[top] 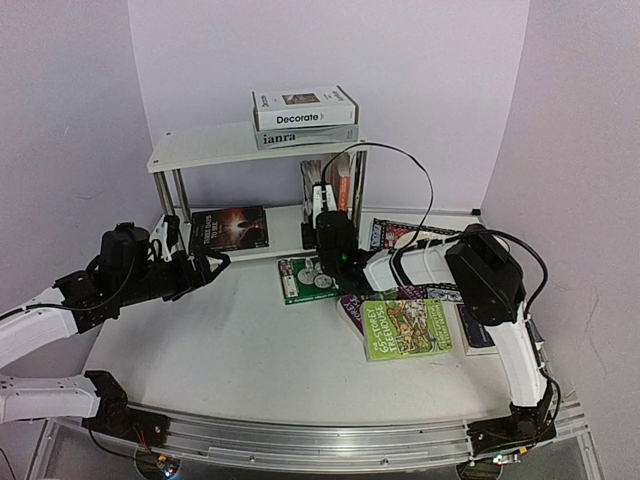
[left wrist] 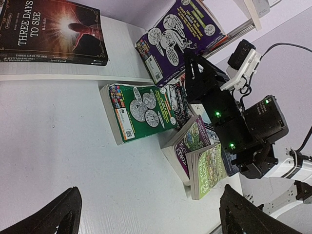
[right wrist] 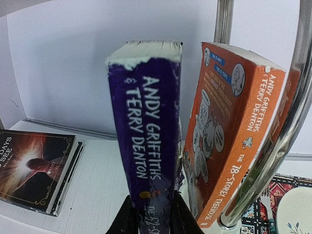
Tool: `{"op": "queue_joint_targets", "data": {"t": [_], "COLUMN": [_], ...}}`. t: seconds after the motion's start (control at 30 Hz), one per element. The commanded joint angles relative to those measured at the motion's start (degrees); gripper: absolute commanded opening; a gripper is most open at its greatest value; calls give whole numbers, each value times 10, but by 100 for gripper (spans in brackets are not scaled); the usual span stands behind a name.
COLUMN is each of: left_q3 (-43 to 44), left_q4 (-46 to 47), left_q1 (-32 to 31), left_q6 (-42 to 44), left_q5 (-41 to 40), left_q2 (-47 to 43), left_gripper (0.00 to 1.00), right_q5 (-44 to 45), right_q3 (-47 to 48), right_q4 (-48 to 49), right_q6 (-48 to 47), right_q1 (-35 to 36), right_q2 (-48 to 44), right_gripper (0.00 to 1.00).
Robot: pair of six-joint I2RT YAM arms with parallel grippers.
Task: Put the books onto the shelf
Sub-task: Place the book on the shelf.
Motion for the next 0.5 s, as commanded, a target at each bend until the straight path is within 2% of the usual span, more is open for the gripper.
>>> {"op": "queue_joint_targets", "data": {"t": [0.0,0.47], "left_q3": [28,35], "left_q4": [1,1], "left_q1": [3,3], "left_q6": [12,14], "left_q5": [-5,-2], "left_q2": [-8,7], "left_gripper": [100,100], "right_q5": [12,-3], "right_q3": [48,81], "right_q4": [26,0], "right_q6": [2,22], "right_q1": [-16,-38], "right_q2": [5,26], "right_gripper": [10,12]}}
